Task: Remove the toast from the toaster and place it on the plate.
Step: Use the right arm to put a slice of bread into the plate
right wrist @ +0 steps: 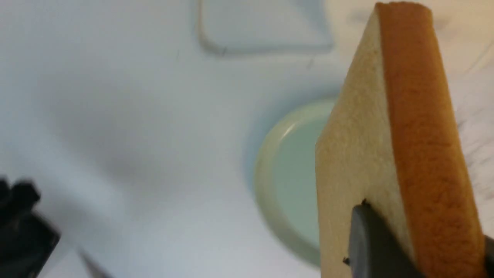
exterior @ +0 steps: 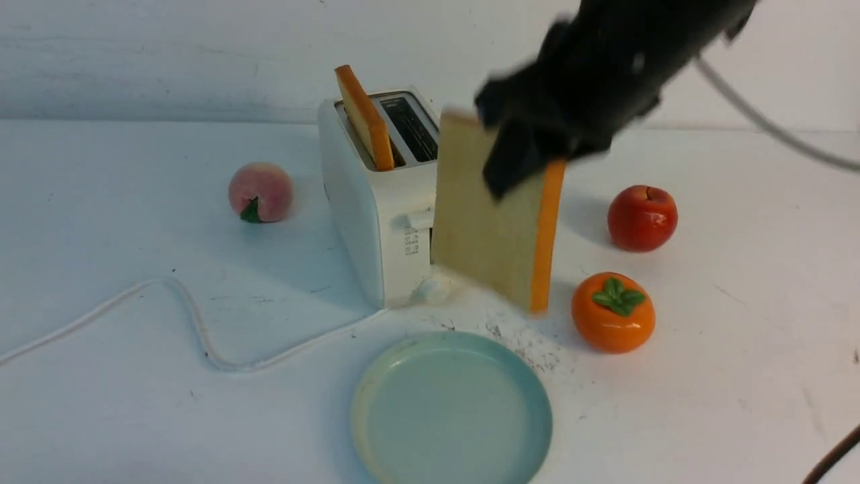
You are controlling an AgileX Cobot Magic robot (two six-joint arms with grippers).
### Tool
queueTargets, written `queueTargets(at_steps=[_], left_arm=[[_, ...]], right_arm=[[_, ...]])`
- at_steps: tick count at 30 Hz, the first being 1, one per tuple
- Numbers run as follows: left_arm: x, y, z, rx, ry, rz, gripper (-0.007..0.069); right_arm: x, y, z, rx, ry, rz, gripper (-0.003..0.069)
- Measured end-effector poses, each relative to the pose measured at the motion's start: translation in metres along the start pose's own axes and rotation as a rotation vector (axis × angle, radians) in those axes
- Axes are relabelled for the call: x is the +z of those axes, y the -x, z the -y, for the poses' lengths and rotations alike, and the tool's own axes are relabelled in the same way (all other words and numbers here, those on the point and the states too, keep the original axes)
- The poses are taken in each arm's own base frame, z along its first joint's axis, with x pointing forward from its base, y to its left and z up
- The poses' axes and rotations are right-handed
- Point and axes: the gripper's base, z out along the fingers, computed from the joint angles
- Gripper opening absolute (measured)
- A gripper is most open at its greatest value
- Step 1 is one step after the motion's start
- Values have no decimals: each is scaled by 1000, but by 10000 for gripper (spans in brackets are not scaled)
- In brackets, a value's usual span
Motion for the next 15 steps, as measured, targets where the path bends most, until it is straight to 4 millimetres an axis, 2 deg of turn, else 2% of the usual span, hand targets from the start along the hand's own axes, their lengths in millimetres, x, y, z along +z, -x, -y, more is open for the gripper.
queueTargets(at_steps=[2, 7, 15], left_arm=[[0, 0, 0, 0, 0, 0, 237], [0, 0, 0, 0, 0, 0, 238], [0, 0, 0, 0, -1, 1, 238]], right_arm=[[30, -21, 5, -2, 114, -84, 127], [74, -50, 13, -15, 271, -115, 127], [105, -52, 26, -53, 297, -97, 127]])
